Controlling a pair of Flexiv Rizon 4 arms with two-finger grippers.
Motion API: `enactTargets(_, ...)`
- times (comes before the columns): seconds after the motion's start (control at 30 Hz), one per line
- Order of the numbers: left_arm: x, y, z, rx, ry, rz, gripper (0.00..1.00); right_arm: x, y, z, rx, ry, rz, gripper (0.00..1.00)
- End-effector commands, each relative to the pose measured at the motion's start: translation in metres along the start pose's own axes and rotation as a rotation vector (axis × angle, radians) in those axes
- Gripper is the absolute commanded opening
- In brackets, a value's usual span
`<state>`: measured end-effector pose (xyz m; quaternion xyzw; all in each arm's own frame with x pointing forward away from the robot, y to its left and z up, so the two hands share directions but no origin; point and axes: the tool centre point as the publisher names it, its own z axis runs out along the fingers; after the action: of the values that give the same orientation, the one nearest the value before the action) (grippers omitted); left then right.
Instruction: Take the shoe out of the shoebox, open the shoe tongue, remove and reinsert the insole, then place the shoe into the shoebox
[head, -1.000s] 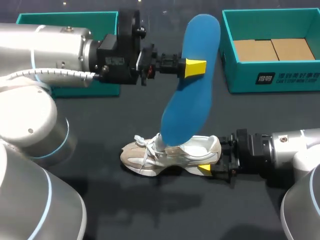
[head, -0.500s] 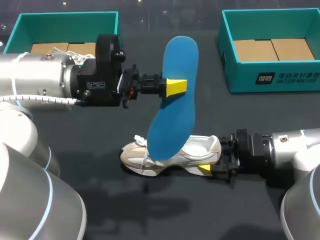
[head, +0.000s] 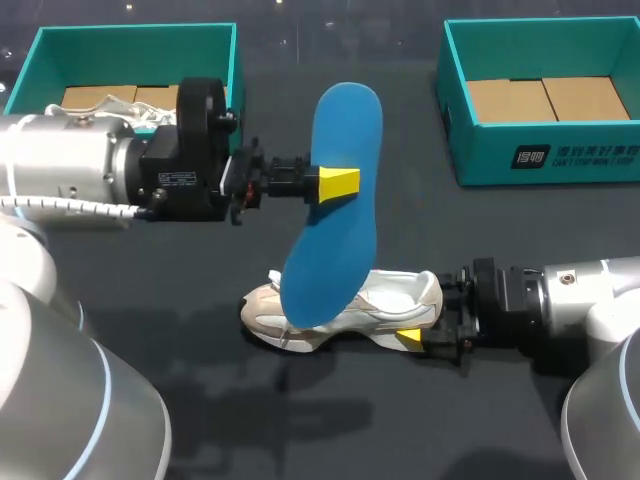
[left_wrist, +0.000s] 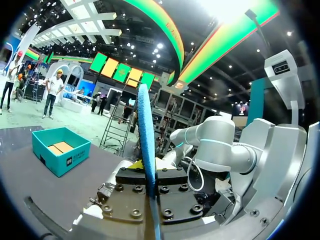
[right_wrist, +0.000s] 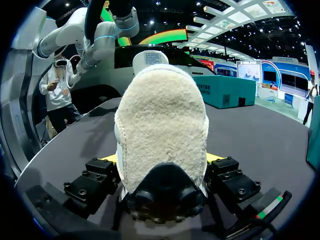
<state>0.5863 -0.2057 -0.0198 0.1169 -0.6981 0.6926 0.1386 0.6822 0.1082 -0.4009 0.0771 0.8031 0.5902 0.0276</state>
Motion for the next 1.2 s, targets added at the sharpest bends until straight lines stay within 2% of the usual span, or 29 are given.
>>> enactTargets(0.03, 0.001, 0.002, -0.001, 0.002, -0.002, 0.001, 0.00, 0.001, 0.001, 0.001, 0.006, 0.000, 0.001, 0.00)
enactTargets(0.07, 0.001, 0.002, -0.001, 0.002, -0.002, 0.001, 0.00, 0.001, 0.001, 0.001, 0.006, 0.000, 0.001, 0.00)
enactTargets(0.1, 0.001, 0.002, -0.001, 0.002, -0.002, 0.001, 0.00, 0.001, 0.001, 0.000, 0.005, -0.003, 0.001, 0.06)
enactTargets(0.13, 0.001, 0.002, -0.001, 0.002, -0.002, 0.001, 0.00, 0.000, 0.001, 0.000, 0.005, -0.003, 0.001, 0.30)
enactTargets(0.17, 0.001, 0.002, -0.001, 0.002, -0.002, 0.001, 0.00, 0.000, 0.002, 0.000, 0.011, -0.005, -0.001, 0.95)
enactTargets(0.2, 0.001, 0.002, -0.001, 0.002, -0.002, 0.001, 0.00, 0.000, 0.002, 0.000, 0.017, -0.007, -0.002, 1.00)
enactTargets(0.57, 0.001, 0.002, -0.001, 0.002, -0.002, 0.001, 0.00, -0.005, 0.002, -0.032, 0.195, -0.069, -0.012, 1.00)
enactTargets(0.77, 0.001, 0.002, -0.001, 0.002, -0.002, 0.001, 0.00, -0.007, 0.004, -0.046, 0.305, -0.061, -0.033, 1.00)
enactTargets(0.9, 0.001, 0.002, -0.001, 0.002, -0.002, 0.001, 0.00, -0.006, 0.007, -0.057, 0.443, -0.039, -0.055, 1.00)
enactTargets(1.2, 0.001, 0.002, -0.001, 0.002, -0.002, 0.001, 0.00, -0.004, 0.030, -0.080, 0.836, -0.028, -0.096, 1.00)
